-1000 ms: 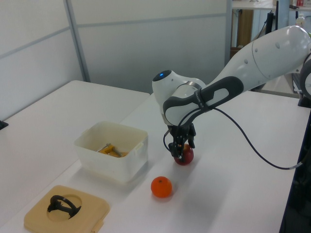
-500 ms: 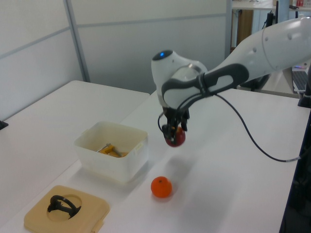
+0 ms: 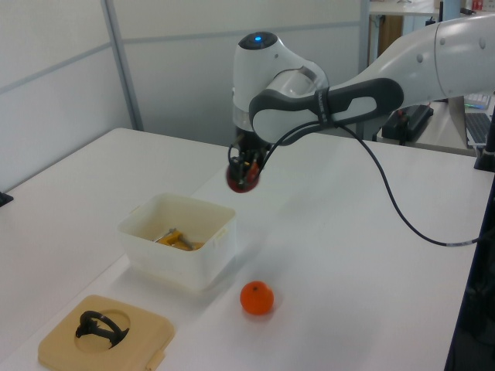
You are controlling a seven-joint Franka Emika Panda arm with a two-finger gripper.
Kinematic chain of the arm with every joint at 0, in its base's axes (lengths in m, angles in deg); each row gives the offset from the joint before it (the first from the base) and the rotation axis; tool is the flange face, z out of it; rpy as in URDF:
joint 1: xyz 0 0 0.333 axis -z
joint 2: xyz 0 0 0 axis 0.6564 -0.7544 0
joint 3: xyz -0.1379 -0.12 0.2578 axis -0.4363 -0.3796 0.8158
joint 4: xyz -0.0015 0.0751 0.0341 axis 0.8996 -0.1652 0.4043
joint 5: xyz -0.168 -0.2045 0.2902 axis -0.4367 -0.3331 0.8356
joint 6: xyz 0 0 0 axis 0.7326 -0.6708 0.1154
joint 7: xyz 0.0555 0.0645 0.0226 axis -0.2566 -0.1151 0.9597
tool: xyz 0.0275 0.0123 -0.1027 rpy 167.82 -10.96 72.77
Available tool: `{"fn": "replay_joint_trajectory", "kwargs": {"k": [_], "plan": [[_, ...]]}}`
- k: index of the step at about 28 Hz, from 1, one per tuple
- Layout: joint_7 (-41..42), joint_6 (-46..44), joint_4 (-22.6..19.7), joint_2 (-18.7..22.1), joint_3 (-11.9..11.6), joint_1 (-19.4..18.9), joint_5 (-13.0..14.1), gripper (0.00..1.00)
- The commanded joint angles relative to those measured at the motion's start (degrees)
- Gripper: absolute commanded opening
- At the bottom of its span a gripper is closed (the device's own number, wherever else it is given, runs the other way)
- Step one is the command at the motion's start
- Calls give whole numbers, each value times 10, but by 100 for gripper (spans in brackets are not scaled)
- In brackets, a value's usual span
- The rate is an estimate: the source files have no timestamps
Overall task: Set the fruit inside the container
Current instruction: 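Carry the apple over the white box and lower it inside, then open the gripper to release the apple and rise, then move the gripper down onto the orange tangerine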
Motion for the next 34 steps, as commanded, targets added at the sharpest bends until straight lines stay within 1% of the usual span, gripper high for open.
{"fn": "replay_joint_trajectory", "kwargs": {"k": [1,4,6,7,8,9,10,11,12,18,22,24,26,28,29,32,34], "plan": [[-9,101,14,-43,28,-4,-15,43],[-9,122,14,-61,34,-10,-16,44],[-9,125,13,-68,34,-18,-17,50],[-9,125,13,-71,34,-22,-22,57],[-9,125,12,-71,34,-23,-24,61],[-9,125,11,-71,35,-23,-24,66],[-9,125,11,-71,35,-23,-24,77],[-10,125,11,-71,35,-23,-21,90],[-10,124,11,-71,35,-23,-17,100],[-21,104,-14,-54,37,-26,-14,100],[-18,11,-17,-37,48,-36,2,100],[-10,-48,-26,-25,62,-36,19,100],[3,-73,-36,-16,67,-36,28,100],[17,-87,-46,-10,69,-37,40,100],[24,-93,-59,-8,76,-37,51,100],[26,-93,-81,-9,83,-37,52,100],[27,-89,-105,-14,85,-42,50,100]]}}
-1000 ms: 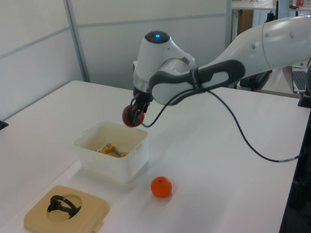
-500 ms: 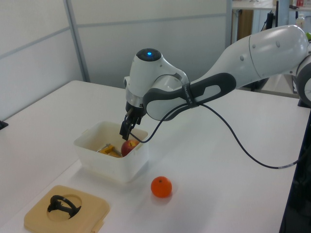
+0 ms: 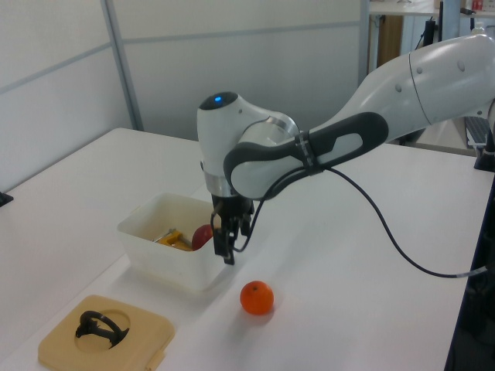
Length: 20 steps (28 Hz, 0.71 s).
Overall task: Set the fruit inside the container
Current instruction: 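Move the gripper down onto the orange tangerine, then grasp the tangerine, lift it and carry it over the box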
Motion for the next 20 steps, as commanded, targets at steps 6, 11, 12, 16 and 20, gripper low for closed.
{"fn": "replay_joint_trajectory", "kwargs": {"k": [6,11,12,16,20], "plan": [[20,37,-112,3,2,-19,-7,100],[19,72,-129,-12,2,-19,-12,100],[18,75,-128,-16,2,-19,-12,100],[15,78,-126,-20,2,-18,-11,78],[13,77,-124,-19,1,-17,-11,44]]}}
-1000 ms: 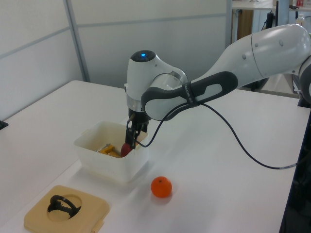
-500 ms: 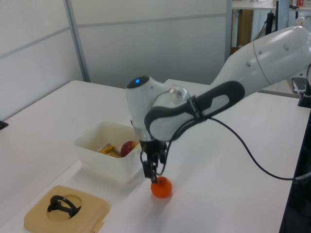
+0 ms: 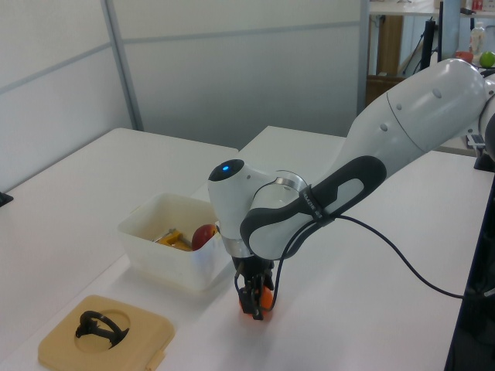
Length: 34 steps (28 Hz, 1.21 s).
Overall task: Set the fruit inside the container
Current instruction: 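Grasp the tangerine, lift it and carry it over the box, then lower the tangerine into the box beside the apple and release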
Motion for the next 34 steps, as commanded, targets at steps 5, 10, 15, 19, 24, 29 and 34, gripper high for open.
{"fn": "replay_joint_trajectory", "kwargs": {"k": [5,10,15,19,24,29,34], "plan": [[9,5,10,19,-6,-1,-4,13],[9,-14,32,52,-8,2,-3,14],[7,-82,101,58,-16,6,-1,14],[-1,-84,141,54,-19,10,-3,17],[-13,7,157,42,-19,22,-15,18],[-73,109,153,10,-20,25,-53,21],[-107,180,149,-15,-21,31,-90,40]]}}
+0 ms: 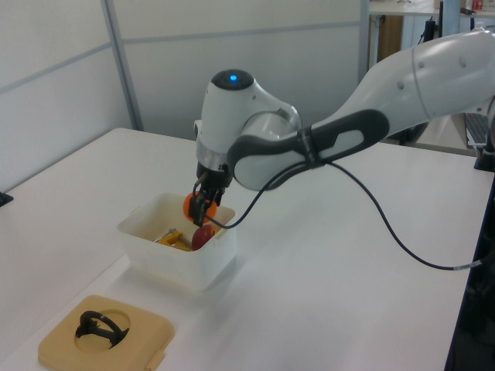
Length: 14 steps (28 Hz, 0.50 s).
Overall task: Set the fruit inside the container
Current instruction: 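Lower the tangerine into the box beside the apple and release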
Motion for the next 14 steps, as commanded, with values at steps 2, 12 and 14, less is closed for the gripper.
{"fn": "replay_joint_trajectory", "kwargs": {"k": [2,12,14], "plan": [[-38,57,2,-27,-4,3,-32,58],[-40,40,-7,-14,-5,6,-25,100],[-39,12,-10,-2,-5,9,-23,100]]}}
